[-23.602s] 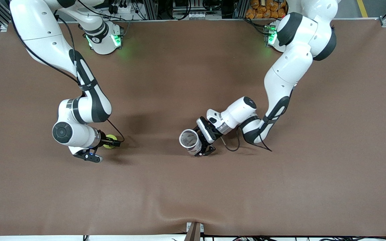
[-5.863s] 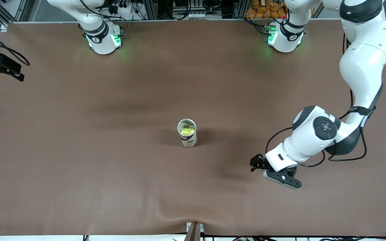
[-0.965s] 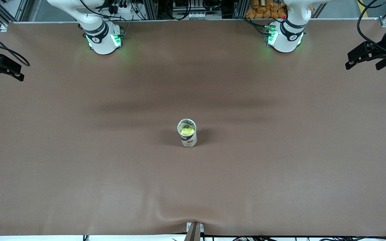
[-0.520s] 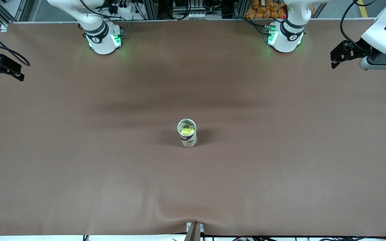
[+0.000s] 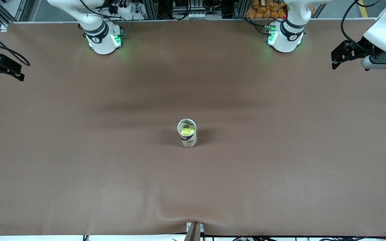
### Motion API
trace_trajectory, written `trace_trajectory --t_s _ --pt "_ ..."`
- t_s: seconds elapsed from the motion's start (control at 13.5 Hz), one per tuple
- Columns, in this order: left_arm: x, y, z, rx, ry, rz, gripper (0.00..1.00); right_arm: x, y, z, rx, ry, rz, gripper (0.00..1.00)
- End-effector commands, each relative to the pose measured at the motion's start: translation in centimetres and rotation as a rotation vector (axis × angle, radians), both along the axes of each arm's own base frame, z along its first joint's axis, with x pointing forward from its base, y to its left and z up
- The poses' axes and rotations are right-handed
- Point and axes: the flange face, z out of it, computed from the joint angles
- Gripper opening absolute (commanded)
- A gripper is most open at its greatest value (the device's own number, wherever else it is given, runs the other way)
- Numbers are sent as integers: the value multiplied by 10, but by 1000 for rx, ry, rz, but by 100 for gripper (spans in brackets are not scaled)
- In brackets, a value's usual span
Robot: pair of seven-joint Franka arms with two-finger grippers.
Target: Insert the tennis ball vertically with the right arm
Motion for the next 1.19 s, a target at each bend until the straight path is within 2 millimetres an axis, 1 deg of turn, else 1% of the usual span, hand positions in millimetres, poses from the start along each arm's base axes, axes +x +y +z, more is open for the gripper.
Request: trace_trajectory --t_s 0.0,0.22,0.3,0.52,0.74,0.82,0.96,1.04,1.11 --pt "28 2 14 -16 -13 -2 100 0 1 4 -4 5 -9 100" --pt "30 -1 10 -13 2 6 100 -1 3 4 -4 6 -6 100" --pt "30 -5 8 -13 6 5 100 0 4 4 -4 5 -4 100" --pt "27 -11 8 -13 5 29 100 -1 4 4 -4 6 -5 100" --pt "22 -10 7 -10 11 29 100 0 3 4 -4 5 -6 100" --pt "17 -10 6 -7 12 31 100 0 3 4 -4 5 -6 100" --pt "14 0 9 -14 8 52 100 -1 3 4 -4 7 -6 100" --pt "13 0 11 -14 5 53 100 -1 3 4 -4 7 -6 100" --pt "15 6 11 -15 5 43 100 0 2 4 -4 5 -9 100"
